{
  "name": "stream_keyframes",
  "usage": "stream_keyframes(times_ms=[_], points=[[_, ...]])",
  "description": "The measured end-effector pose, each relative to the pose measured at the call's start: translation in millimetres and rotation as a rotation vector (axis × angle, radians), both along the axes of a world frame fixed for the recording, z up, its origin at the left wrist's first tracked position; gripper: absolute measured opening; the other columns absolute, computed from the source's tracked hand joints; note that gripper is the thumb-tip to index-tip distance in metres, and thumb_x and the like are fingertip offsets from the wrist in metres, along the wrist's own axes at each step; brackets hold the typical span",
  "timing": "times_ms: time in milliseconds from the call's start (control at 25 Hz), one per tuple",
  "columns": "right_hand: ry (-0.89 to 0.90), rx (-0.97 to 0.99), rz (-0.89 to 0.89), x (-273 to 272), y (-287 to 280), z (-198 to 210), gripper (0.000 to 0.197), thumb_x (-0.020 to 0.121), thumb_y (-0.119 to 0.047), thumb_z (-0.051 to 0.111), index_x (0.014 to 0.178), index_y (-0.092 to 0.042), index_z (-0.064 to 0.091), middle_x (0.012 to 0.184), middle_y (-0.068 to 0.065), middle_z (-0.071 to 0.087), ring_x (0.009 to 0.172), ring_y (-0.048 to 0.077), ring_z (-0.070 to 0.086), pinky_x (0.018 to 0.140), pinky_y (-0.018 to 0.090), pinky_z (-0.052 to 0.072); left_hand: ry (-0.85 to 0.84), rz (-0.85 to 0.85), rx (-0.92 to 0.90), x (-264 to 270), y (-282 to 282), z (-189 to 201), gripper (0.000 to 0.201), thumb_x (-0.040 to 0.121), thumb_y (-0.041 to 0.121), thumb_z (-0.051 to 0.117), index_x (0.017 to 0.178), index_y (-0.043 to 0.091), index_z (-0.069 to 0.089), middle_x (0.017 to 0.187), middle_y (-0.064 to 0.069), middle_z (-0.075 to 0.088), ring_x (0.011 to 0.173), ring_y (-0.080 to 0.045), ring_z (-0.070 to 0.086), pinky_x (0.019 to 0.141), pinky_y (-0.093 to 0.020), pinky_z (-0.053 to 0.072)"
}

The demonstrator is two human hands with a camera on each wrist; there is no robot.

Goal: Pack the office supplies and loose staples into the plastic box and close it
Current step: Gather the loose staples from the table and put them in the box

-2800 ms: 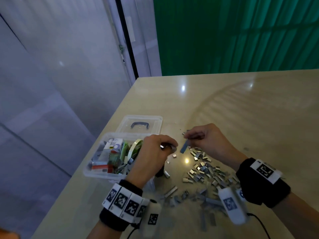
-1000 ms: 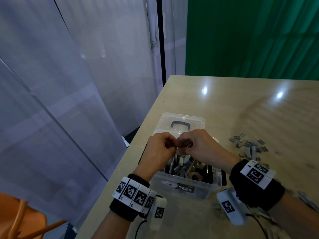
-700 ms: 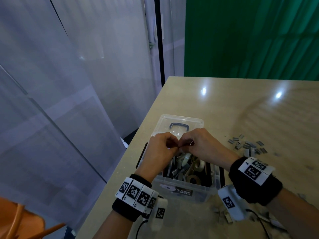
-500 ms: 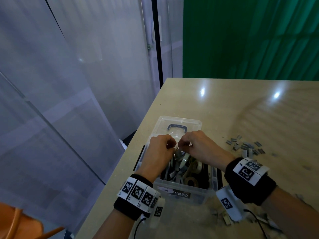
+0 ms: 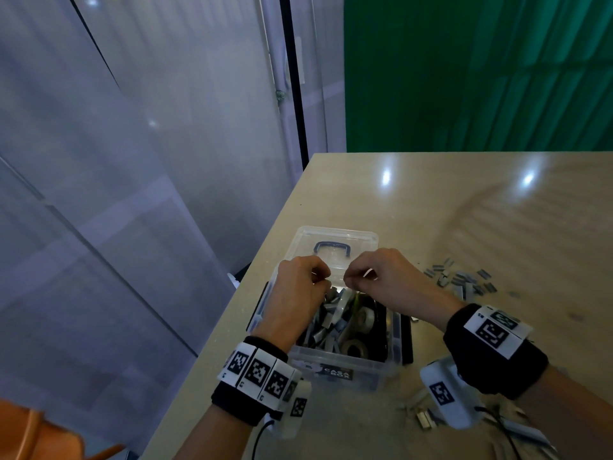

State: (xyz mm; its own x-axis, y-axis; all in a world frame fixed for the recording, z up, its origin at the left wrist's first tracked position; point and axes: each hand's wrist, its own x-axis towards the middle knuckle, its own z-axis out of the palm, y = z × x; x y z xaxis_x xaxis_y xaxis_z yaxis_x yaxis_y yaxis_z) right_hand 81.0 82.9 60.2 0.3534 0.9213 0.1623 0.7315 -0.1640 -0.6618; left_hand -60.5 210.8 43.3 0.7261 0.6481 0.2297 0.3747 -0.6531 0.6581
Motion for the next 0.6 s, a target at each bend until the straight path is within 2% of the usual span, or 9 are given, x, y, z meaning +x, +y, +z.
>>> stream_keyframes(times_ms=[120,280,400,520,600], points=[[0.039,0.009,-0.017,6,-17,6,0.009,0.088,-0.016,0.073,0.088,-0.021,0.08,0.087,-0.009,0.075,0.08,-0.001,0.065,0.072,0.011,0.049,-0.046,-0.038,0.031,9,-16,11,0.011,0.083,0.014,0.076,0.094,0.014,0.076,0.089,0.004,0.074,0.078,-0.002,0.067,0.076,-0.015,0.056],[0.02,0.004,-0.044,20,-49,12,0.009,0.087,-0.02,0.075,0.093,-0.023,0.08,0.088,-0.01,0.075,0.08,0.001,0.068,0.077,0.021,0.054,-0.08,-0.126,0.045,33,-46,20,0.009,0.083,0.012,0.075,0.092,0.013,0.077,0.088,0.003,0.075,0.081,-0.004,0.067,0.078,-0.013,0.052],[0.011,-0.048,-0.06,39,-88,15,0.008,0.088,-0.02,0.074,0.094,-0.021,0.08,0.085,-0.008,0.076,0.079,0.001,0.068,0.074,0.021,0.054,-0.096,-0.209,0.025,56,-79,20,0.008,0.082,0.011,0.074,0.09,0.013,0.077,0.085,0.001,0.075,0.081,-0.008,0.069,0.081,-0.026,0.056],[-0.016,-0.179,-0.089,64,-130,5,0.005,0.087,-0.024,0.075,0.087,-0.021,0.078,0.077,-0.001,0.073,0.072,0.011,0.069,0.07,0.038,0.056,-0.095,-0.326,-0.021,79,-123,12,0.011,0.082,0.008,0.071,0.089,0.014,0.077,0.084,0.0,0.075,0.079,-0.012,0.069,0.08,-0.031,0.057],[-0.048,-0.268,-0.111,77,-154,-7,0.012,0.087,-0.03,0.075,0.08,-0.02,0.075,0.072,0.001,0.07,0.067,0.014,0.066,0.066,0.041,0.054,-0.03,-0.402,-0.028,93,-149,-3,0.012,0.083,0.011,0.069,0.092,0.016,0.076,0.085,-0.001,0.074,0.08,-0.015,0.068,0.078,-0.034,0.056]])
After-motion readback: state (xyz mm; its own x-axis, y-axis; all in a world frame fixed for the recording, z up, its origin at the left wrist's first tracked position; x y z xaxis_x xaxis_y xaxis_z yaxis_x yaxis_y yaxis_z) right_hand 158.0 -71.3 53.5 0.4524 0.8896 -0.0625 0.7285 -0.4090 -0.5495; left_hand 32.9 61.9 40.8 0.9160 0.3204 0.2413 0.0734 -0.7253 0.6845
